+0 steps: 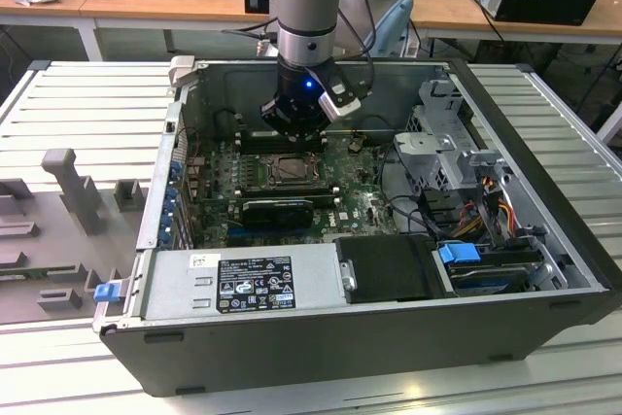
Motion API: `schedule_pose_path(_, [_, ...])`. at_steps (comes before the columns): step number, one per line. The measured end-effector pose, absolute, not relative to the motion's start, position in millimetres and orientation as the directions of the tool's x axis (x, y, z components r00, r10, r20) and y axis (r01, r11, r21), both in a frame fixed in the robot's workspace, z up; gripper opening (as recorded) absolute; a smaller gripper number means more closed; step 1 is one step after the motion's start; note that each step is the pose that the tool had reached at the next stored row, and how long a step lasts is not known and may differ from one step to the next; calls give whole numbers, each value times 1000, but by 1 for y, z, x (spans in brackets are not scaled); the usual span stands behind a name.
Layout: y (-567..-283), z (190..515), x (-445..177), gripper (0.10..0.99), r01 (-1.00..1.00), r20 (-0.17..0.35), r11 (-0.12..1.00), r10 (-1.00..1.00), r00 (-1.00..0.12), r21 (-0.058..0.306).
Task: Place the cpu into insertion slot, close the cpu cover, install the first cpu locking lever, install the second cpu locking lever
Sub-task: 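Install the first cpu locking lever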
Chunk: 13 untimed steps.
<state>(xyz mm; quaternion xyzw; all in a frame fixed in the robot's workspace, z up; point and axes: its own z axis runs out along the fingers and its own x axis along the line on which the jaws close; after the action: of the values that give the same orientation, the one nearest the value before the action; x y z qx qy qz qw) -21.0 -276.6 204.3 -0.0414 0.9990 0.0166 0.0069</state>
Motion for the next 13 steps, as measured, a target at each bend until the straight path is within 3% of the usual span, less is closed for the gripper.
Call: schedule_pose_path(13, [-277,202,-21,106,-83,-15,996,-82,-996,30])
